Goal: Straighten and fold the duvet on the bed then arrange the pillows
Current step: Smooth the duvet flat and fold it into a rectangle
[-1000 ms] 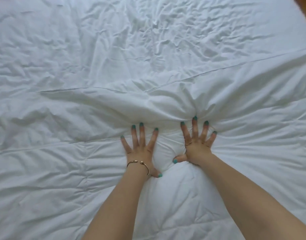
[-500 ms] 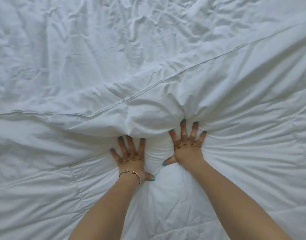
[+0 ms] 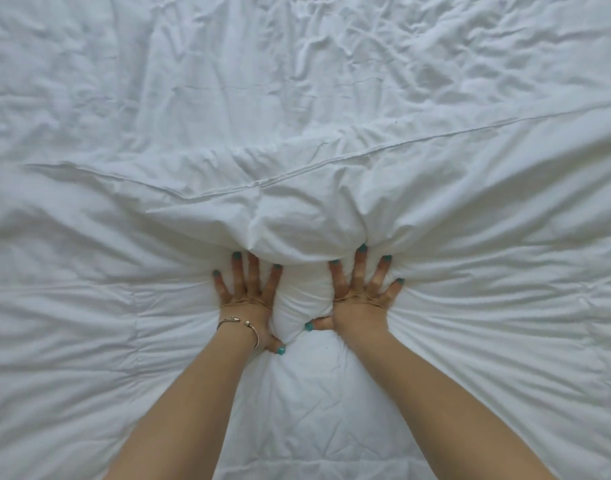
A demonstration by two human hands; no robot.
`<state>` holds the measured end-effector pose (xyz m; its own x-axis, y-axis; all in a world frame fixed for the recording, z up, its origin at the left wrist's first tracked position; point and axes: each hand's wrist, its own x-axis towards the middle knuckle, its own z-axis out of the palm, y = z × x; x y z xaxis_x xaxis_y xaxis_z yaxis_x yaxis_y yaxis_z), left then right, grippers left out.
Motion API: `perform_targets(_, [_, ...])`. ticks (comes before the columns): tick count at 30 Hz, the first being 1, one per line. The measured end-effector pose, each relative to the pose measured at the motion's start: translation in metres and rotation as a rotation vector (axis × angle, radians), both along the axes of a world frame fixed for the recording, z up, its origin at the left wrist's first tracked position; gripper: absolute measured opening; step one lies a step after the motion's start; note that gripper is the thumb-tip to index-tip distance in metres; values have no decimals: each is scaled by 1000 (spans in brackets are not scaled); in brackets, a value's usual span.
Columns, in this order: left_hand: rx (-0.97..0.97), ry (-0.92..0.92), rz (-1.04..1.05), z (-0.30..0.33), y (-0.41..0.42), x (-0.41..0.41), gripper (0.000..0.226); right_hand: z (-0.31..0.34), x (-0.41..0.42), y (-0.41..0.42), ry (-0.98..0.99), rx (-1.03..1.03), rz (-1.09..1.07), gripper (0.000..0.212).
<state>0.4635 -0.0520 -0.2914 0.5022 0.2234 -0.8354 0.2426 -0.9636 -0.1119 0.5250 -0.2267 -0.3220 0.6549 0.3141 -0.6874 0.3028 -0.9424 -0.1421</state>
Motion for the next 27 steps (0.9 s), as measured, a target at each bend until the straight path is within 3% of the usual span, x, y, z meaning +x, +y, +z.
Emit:
perform_targets(7, [41, -139, 76, 44, -9, -7, 160, 61, 0, -2, 155, 116, 90, 140])
perform_targets(8, [-2, -182, 143, 58, -8, -4, 149, 78, 14, -6, 216, 113, 125, 132])
perform_targets(10, [-84, -465, 293, 87, 0, 16, 84, 114, 71, -10, 189, 304, 111, 84])
perform_targets(11, [-75, -682, 375, 100, 4, 35, 52, 128, 106, -10, 60, 436, 40, 56])
perform_targets(12, [-45, -860, 413, 108, 7, 58, 37, 135, 145, -12, -109, 522, -13, 46])
perform_targets(14, [6, -884, 409, 104, 8, 96, 53, 131, 204, -30, -363, 429, 7, 69])
perform_targets(15, [11, -773, 428, 96, 3, 110, 70, 117, 219, -45, -338, 349, 0, 80])
perform_targets(17, [47, -560, 485, 69, -13, 125, 87, 73, 223, -70, -263, 365, -62, 82])
perform_targets(21, [241, -603, 491, 40, -34, 129, 68, 32, 212, -82, -380, 574, -148, 65])
perform_targets(23, [234, -652, 409, 49, -36, 125, 52, 31, 204, -85, -430, 635, -153, 52])
perform_targets(27, [249, -968, 284, 94, -17, 134, 24, 46, 198, -92, -668, 786, -68, 11])
